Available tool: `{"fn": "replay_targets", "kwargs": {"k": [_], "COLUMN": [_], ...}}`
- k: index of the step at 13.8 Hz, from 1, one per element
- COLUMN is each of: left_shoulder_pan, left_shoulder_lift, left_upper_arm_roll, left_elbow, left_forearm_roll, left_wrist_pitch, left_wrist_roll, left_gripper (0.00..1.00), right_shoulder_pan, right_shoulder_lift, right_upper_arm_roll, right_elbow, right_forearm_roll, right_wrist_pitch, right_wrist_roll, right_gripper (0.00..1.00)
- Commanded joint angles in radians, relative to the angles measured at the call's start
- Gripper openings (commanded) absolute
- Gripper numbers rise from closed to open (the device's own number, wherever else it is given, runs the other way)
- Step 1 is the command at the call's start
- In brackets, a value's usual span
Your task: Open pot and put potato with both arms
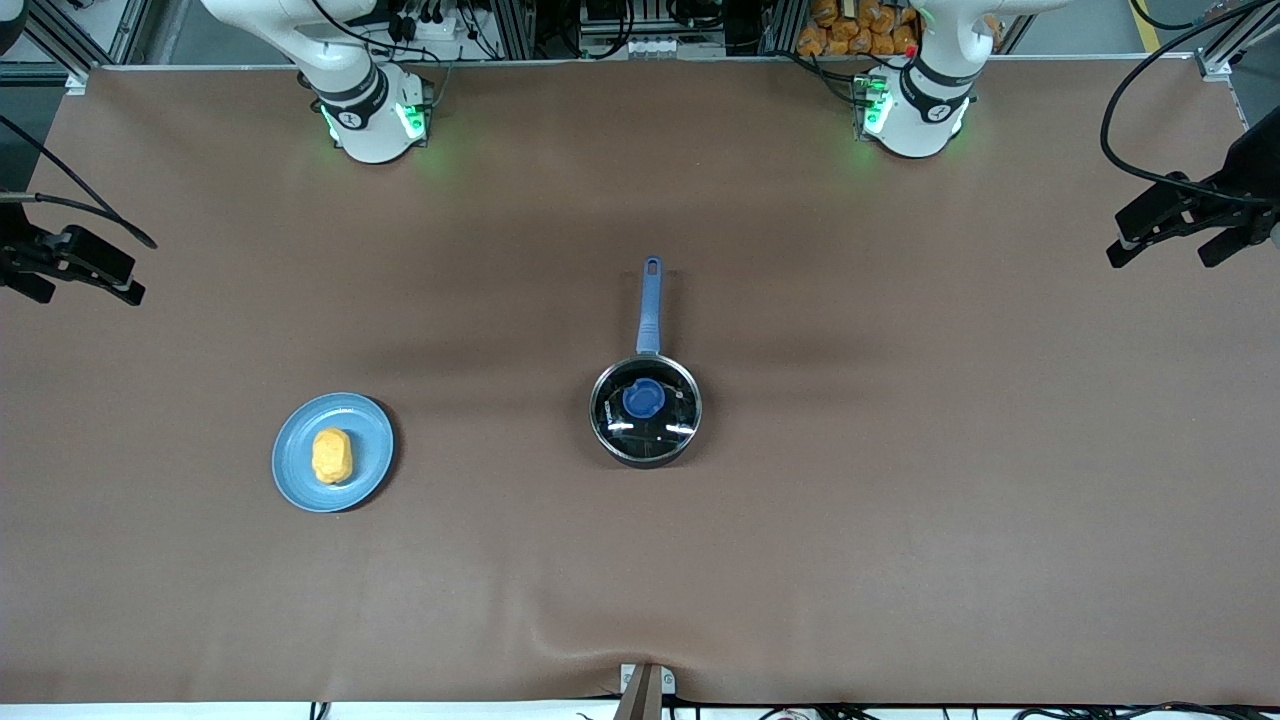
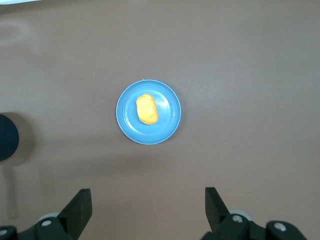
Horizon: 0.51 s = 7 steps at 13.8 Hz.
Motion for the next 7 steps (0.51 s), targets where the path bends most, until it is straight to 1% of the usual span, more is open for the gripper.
{"fn": "replay_targets", "kwargs": {"k": [1, 5, 7], "left_shoulder_pan": [-0.003, 0.002, 0.0], "left_shoulder_lift": [0.012, 0.014, 0.014], "left_upper_arm_roll": [0.004, 0.004, 0.004], "left_elbow": [0.028, 0.029, 0.028], "left_forearm_roll": [-0.008, -0.01, -0.007], "left_wrist_pitch": [-0.002, 0.001, 0.001], "left_wrist_roll": [-0.004, -0.019, -0.017], "left_gripper": [1.0, 1.0, 1.0], "right_shoulder_pan": [0.006, 0.007, 0.027], "right_shoulder_lift": [-0.032, -0.025, -0.008], "right_upper_arm_roll": [-0.002, -0.002, -0.002], "right_elbow": [-0.033, -0.034, -0.037], "right_forearm_roll": [0.008, 0.008, 0.008], "right_wrist_pitch": [0.008, 0.01, 0.017], "right_wrist_roll": [-0.005, -0.005, 0.001], "right_gripper": [1.0, 1.0, 1.0]}}
